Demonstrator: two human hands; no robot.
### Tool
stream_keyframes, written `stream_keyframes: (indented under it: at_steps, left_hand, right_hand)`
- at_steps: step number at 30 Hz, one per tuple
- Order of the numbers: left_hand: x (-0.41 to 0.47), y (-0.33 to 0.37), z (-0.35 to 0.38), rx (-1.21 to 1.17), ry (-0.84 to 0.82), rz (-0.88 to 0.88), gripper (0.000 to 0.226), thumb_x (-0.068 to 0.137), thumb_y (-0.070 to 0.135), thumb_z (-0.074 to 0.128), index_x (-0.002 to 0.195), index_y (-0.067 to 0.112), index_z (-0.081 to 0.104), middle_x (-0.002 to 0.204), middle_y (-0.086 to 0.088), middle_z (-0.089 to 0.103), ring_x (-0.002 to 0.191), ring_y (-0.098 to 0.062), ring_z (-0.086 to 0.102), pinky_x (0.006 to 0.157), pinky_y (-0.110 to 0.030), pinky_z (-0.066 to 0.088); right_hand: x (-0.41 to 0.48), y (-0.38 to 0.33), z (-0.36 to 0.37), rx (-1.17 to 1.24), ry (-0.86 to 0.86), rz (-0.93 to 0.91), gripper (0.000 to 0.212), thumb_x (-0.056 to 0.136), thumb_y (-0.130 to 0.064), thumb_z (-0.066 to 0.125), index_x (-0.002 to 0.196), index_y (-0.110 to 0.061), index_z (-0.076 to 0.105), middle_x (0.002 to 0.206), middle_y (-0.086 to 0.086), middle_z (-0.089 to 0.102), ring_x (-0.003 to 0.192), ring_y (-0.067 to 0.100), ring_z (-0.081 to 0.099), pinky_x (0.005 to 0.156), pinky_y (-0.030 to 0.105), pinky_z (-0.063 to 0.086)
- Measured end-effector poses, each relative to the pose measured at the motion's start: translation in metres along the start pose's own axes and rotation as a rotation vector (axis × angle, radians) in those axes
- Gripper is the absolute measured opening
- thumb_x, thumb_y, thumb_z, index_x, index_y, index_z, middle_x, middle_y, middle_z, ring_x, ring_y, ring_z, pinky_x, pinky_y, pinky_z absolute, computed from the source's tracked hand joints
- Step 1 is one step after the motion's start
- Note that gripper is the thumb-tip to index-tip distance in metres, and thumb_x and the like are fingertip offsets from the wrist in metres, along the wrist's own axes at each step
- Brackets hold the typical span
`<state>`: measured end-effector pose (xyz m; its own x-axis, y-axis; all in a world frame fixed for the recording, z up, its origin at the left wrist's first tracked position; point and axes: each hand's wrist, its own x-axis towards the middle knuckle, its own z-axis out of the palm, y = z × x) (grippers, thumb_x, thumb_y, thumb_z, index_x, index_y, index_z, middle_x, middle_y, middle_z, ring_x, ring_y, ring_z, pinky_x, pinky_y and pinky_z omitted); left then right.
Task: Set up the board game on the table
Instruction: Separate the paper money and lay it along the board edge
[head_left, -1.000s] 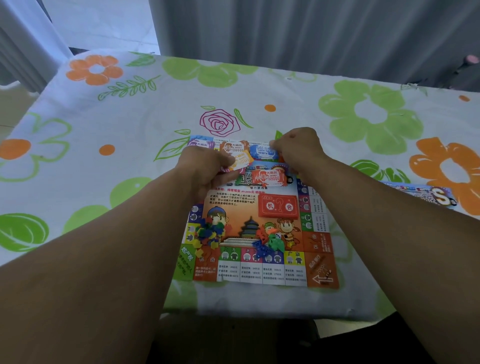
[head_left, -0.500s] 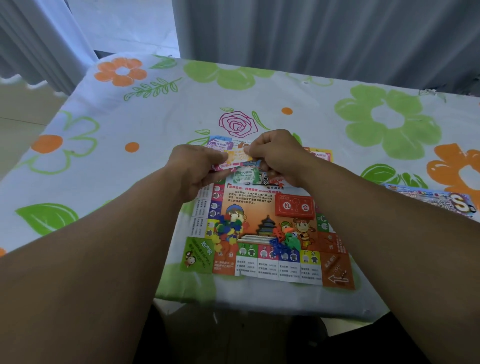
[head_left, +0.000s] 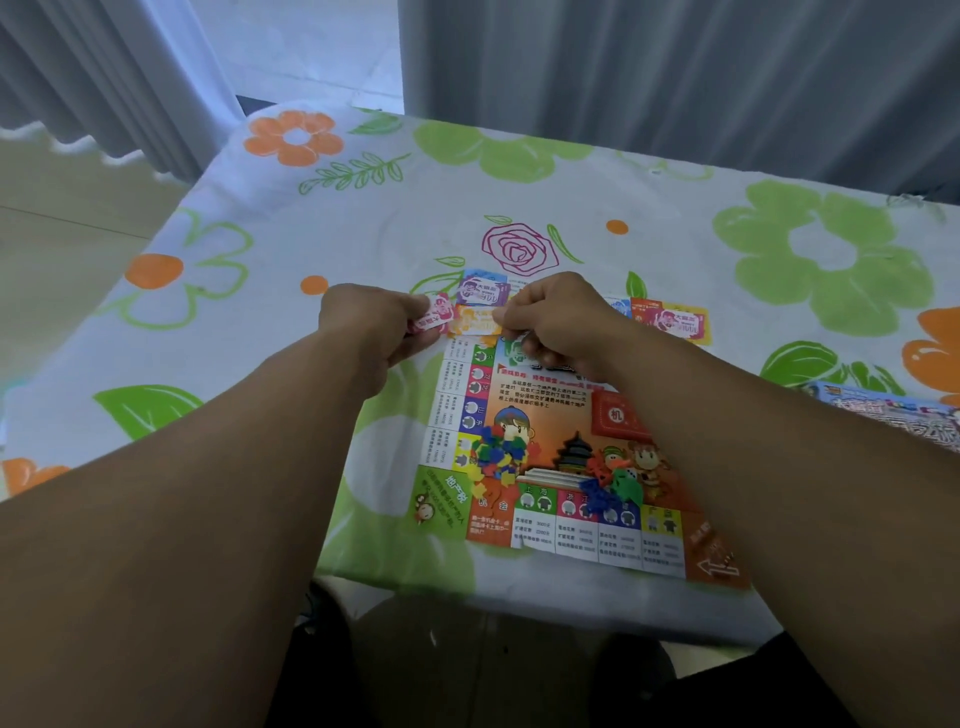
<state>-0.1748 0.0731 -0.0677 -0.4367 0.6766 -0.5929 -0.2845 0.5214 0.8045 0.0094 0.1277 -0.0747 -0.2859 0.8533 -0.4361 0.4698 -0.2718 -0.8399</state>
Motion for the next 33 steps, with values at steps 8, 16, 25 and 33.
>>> stream_keyframes:
  at_steps: [8,16,25,33]
  left_hand:
    - [-0.005,0.003,0.004,0.044,-0.094,-0.091,0.009,0.092,-0.003,0.065,0.101,-0.006,0.064,0.101,-0.021,0.068,0.081,-0.030,0.074,0.058,-0.024,0.059]
    - [-0.014,0.003,0.020,0.040,-0.197,-0.073,0.021,0.088,0.006,0.073,0.105,-0.006,0.067,0.096,-0.024,0.073,0.073,-0.035,0.076,0.059,-0.026,0.060]
    - [-0.018,0.001,0.044,0.068,-0.237,-0.103,0.023,0.089,0.006,0.072,0.108,-0.002,0.064,0.102,-0.023,0.072,0.079,-0.037,0.075,0.067,-0.031,0.062]
    - [-0.023,-0.004,0.074,0.040,-0.253,-0.077,0.014,0.091,-0.005,0.064,0.104,-0.003,0.067,0.112,-0.021,0.067,0.085,-0.035,0.075,0.065,-0.030,0.063]
  right_hand:
    - [0.005,0.003,-0.001,-0.161,0.110,-0.042,0.022,0.087,-0.016,0.077,0.081,0.003,0.067,0.070,0.012,0.063,0.052,0.016,0.054,0.056,0.030,0.048]
    - [-0.006,-0.006,-0.005,-0.006,0.037,-0.148,0.037,0.092,-0.031,0.072,0.096,0.005,0.067,0.081,0.009,0.068,0.046,0.012,0.045,0.040,0.023,0.035]
    - [-0.009,0.004,-0.032,0.049,0.166,-0.078,0.016,0.094,-0.017,0.069,0.087,-0.003,0.066,0.066,0.006,0.062,0.043,0.010,0.047,0.039,0.021,0.038]
    - [-0.011,0.026,-0.077,0.120,0.352,0.004,0.017,0.094,-0.018,0.069,0.082,-0.005,0.065,0.073,0.007,0.065,0.047,0.013,0.047,0.043,0.023,0.037]
